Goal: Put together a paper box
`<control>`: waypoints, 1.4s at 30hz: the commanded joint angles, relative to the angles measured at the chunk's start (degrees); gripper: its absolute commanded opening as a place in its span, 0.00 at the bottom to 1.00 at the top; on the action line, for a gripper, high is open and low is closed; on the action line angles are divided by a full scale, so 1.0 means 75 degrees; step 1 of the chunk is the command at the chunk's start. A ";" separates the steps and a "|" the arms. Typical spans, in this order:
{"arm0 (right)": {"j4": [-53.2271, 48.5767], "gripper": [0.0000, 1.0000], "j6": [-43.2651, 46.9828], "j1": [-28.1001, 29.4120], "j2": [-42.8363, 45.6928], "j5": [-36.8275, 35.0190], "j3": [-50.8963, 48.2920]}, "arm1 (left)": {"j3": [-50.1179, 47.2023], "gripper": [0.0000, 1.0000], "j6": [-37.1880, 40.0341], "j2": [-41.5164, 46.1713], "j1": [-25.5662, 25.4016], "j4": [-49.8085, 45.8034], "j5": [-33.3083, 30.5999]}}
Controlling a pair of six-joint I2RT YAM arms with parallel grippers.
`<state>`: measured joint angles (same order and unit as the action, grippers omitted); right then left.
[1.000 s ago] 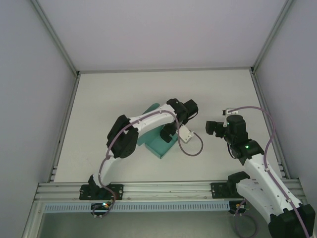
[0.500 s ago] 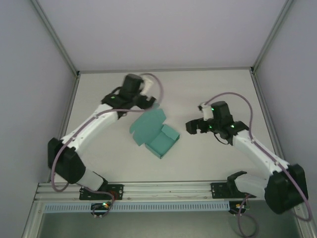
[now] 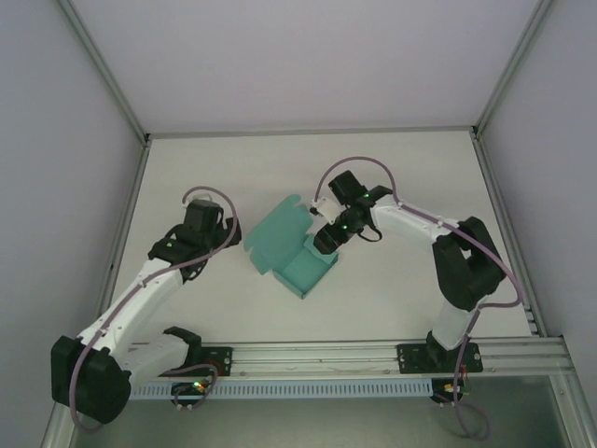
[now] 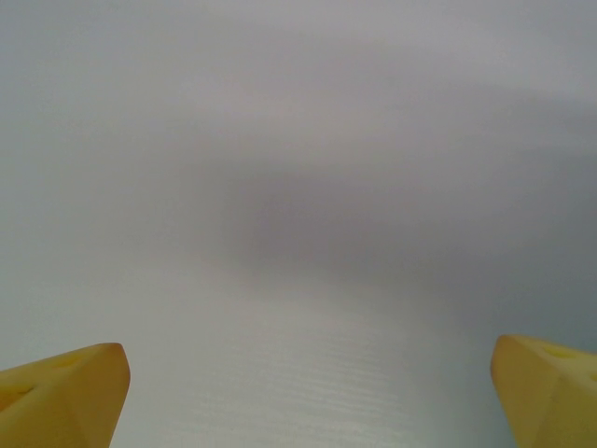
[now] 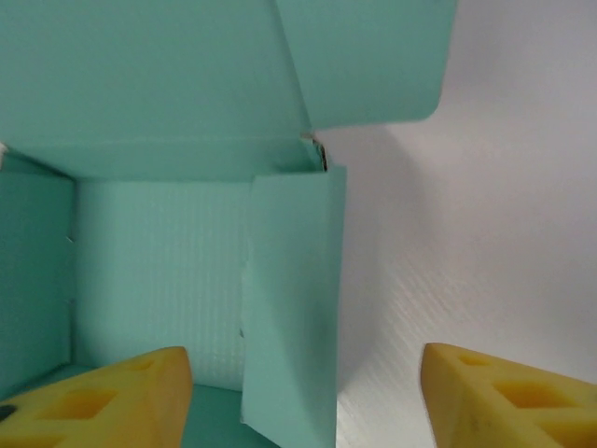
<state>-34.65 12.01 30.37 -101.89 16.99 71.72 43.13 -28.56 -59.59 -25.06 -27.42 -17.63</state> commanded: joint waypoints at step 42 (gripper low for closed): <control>0.0071 0.21 -0.0777 0.0474 -0.1468 -0.1356 0.0665 | -0.0419 1.00 -0.0107 -0.0686 -0.0094 0.0385 0.0598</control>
<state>-33.82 7.38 33.61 -112.05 8.91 75.24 40.45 -30.00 -64.47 -25.36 -25.21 -13.82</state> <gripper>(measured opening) 0.212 0.997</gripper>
